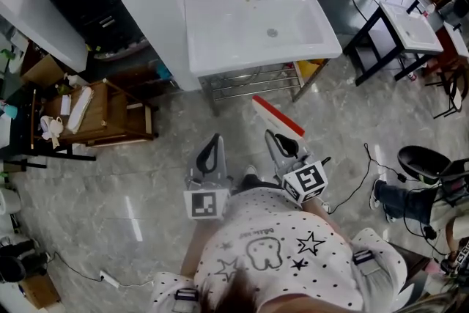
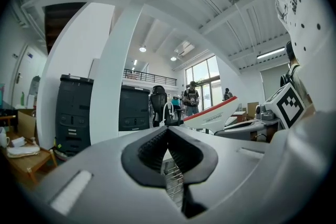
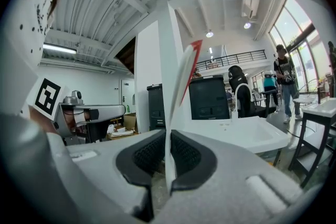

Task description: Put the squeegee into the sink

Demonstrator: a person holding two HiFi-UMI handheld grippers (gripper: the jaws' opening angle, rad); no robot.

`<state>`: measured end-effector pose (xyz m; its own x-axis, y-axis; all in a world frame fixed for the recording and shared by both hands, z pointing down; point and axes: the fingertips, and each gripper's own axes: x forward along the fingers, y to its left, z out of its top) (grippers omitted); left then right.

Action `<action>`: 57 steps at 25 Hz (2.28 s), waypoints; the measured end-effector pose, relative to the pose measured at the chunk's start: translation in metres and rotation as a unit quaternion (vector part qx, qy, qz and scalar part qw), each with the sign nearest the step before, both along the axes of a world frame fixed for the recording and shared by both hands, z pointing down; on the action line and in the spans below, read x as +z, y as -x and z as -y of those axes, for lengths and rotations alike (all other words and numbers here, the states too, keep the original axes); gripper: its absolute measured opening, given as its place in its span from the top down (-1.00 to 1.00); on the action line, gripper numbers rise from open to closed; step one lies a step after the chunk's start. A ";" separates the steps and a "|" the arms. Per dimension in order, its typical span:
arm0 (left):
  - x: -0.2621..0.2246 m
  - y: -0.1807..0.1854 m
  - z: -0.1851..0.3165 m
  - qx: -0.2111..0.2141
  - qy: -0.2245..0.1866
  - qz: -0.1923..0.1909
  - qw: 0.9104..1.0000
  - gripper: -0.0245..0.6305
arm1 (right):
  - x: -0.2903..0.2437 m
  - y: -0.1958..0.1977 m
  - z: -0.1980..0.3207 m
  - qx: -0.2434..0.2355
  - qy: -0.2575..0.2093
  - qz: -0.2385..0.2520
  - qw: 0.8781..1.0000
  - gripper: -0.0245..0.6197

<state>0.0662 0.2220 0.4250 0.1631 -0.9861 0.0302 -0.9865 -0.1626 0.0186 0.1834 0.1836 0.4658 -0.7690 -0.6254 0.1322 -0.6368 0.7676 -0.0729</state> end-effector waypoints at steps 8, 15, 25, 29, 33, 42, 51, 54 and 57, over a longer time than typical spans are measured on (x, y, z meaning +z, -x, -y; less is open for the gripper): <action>0.000 -0.016 0.018 0.008 -0.005 0.003 1.000 0.93 | 0.004 -0.012 0.019 0.000 0.003 0.004 1.000 0.87; 0.006 -0.020 0.020 0.009 0.000 0.012 1.000 0.93 | 0.014 -0.019 0.017 0.003 0.013 0.009 1.000 0.87; 0.006 -0.005 0.039 0.009 0.008 -0.006 1.000 0.93 | 0.015 -0.004 0.035 0.012 0.021 0.013 1.000 0.87; 0.005 0.009 0.058 0.017 0.006 -0.009 1.000 0.93 | 0.012 0.010 0.053 0.019 0.021 0.013 1.000 0.87; 0.000 0.026 0.080 0.025 0.009 -0.012 1.000 0.93 | 0.004 0.027 0.073 0.026 0.023 0.013 0.999 0.87; -0.002 0.058 0.118 0.032 0.013 -0.021 0.999 0.93 | -0.005 0.060 0.110 0.036 0.017 0.015 0.999 0.87; -0.005 0.080 0.145 0.039 0.005 -0.022 0.999 0.93 | -0.005 0.074 0.135 0.052 0.018 0.015 0.998 0.87; -0.007 0.084 0.152 0.043 0.006 -0.027 0.999 0.93 | -0.005 0.078 0.140 0.057 0.016 0.017 0.998 0.87; -0.007 0.089 0.157 0.049 0.003 -0.021 0.999 0.93 | -0.004 0.083 0.143 0.062 0.017 0.019 0.998 0.87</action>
<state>-0.0233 0.0654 0.4180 0.2608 -0.9650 0.0280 -0.9640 -0.2588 0.0615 0.1004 0.0405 0.4615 -0.6904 -0.7120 0.1282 -0.7234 0.6792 -0.1236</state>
